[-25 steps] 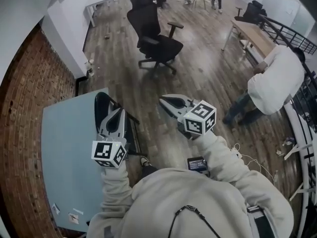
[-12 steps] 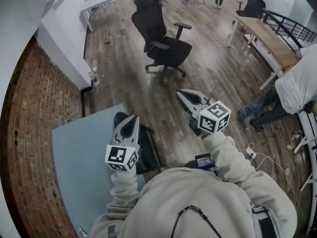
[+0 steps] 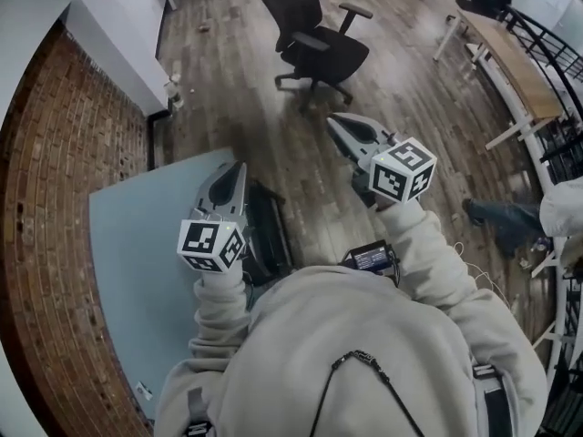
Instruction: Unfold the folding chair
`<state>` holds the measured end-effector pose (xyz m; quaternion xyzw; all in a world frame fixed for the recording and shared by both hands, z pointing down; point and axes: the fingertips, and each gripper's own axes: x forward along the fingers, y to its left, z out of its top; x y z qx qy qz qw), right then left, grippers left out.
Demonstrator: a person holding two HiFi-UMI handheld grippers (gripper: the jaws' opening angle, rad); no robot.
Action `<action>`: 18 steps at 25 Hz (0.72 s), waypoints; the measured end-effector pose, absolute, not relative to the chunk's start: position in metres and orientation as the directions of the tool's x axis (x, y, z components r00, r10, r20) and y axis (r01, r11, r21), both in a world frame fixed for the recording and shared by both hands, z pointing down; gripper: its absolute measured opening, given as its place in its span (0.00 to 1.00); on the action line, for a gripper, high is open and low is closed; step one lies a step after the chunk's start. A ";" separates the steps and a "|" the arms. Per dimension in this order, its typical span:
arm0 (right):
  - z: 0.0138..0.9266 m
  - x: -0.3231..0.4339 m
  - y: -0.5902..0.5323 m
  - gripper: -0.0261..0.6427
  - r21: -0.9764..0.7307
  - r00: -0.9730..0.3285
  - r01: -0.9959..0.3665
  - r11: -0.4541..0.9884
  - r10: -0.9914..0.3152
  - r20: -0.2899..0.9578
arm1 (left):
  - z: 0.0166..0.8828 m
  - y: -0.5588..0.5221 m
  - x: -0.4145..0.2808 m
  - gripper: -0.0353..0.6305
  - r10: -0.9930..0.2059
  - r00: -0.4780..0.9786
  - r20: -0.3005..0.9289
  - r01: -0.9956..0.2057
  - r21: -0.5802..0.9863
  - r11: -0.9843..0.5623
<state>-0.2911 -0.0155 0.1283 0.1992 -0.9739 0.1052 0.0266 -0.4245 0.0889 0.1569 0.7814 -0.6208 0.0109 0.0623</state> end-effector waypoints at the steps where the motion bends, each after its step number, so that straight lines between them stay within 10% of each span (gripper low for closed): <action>1: 0.138 -0.302 -0.021 0.05 -0.197 -0.919 -0.394 0.898 -0.376 0.121 | 0.169 0.085 -0.441 0.06 -0.972 0.199 0.127 -0.976 0.112 -0.185; 5: 0.232 -0.355 -0.024 0.07 -0.297 -0.904 -0.385 0.874 -0.292 0.314 | 0.254 0.096 -0.505 0.06 -0.943 0.067 0.327 -0.973 0.231 0.011; 10: 0.427 -0.410 0.034 0.33 -0.498 -0.789 -0.407 0.766 -0.020 0.614 | 0.383 0.134 -0.529 0.52 -0.766 0.049 0.641 -0.961 0.239 0.138; 18: 0.679 -0.495 0.148 0.43 -0.560 -0.526 -0.519 0.646 0.275 0.805 | 0.478 0.165 -0.536 0.53 -0.569 0.165 0.806 -0.971 0.233 0.047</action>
